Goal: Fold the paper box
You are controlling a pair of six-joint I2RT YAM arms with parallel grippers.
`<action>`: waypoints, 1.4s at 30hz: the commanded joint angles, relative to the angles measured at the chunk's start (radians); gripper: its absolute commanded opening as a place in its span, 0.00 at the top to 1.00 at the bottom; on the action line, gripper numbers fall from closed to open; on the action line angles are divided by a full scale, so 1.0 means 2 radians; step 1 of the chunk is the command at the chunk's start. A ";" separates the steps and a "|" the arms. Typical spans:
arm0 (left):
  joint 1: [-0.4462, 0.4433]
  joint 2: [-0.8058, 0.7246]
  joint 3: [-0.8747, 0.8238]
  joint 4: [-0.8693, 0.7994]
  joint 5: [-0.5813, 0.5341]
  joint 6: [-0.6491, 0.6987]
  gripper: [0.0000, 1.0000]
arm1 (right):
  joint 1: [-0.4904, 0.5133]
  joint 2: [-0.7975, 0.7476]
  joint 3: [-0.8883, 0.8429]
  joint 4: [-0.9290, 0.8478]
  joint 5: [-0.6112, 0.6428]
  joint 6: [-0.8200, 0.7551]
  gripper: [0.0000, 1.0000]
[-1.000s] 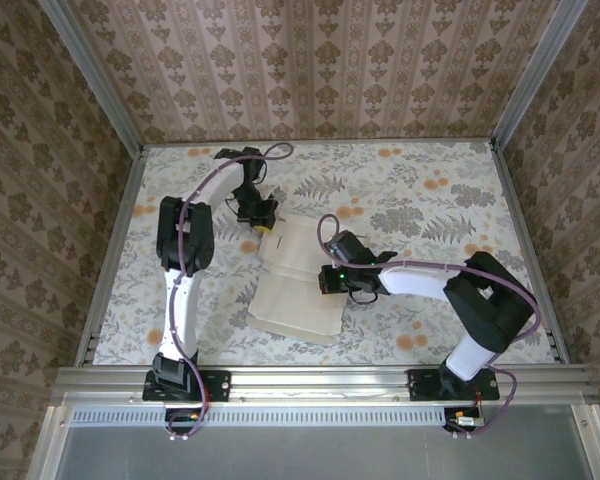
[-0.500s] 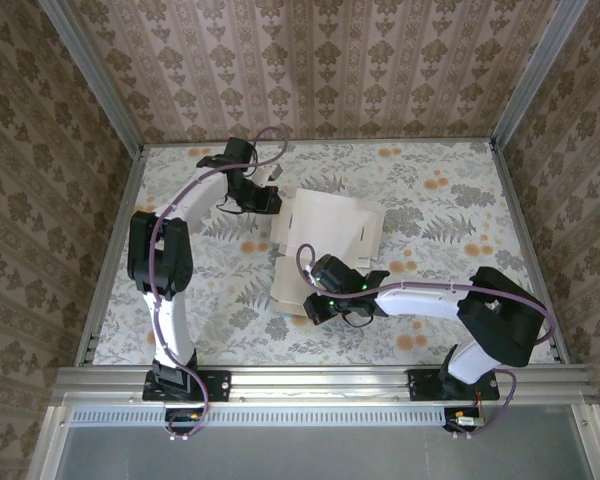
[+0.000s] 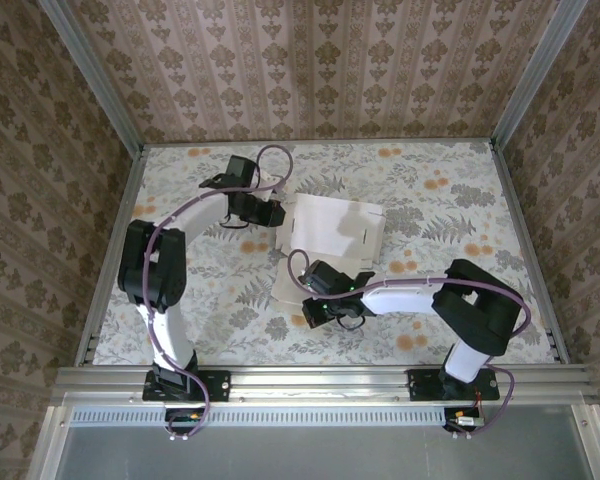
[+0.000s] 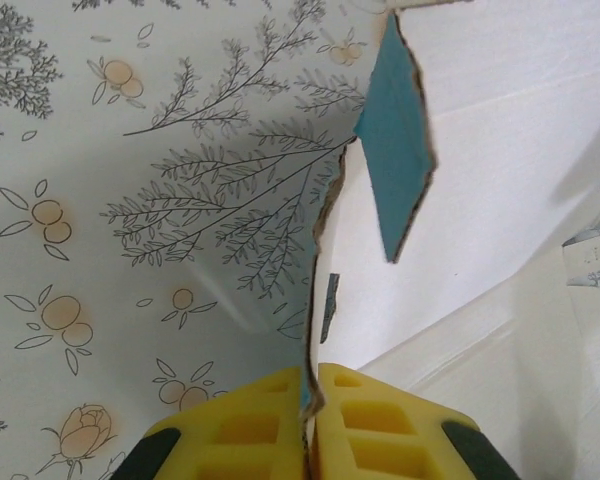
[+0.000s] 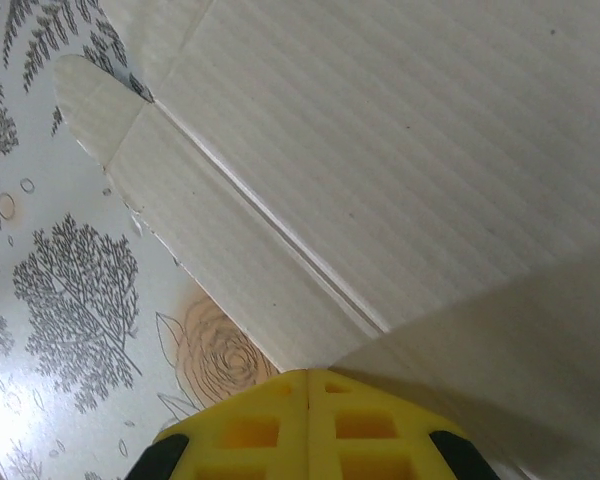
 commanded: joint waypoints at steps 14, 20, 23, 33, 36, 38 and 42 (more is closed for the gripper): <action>0.004 -0.073 -0.097 0.050 0.001 0.029 0.92 | 0.031 0.059 0.029 0.014 0.049 0.092 1.00; 0.003 -0.104 -0.138 0.051 -0.022 0.027 0.92 | 0.040 0.065 0.036 0.014 0.060 0.108 1.00; 0.003 -0.114 -0.155 0.046 -0.034 0.026 0.92 | 0.043 0.065 0.039 0.010 0.064 0.110 1.00; -0.006 -0.132 -0.198 0.059 -0.042 -0.005 0.92 | 0.045 0.068 0.048 0.002 0.063 0.108 1.00; -0.010 -0.132 -0.206 0.062 -0.040 -0.014 0.92 | 0.046 0.071 0.052 0.001 0.063 0.106 1.00; -0.014 -0.133 -0.213 0.065 -0.040 -0.018 0.92 | 0.047 0.072 0.054 0.002 0.062 0.105 1.00; -0.017 -0.135 -0.229 0.075 -0.039 -0.029 0.92 | 0.048 0.072 0.054 0.004 0.061 0.104 1.00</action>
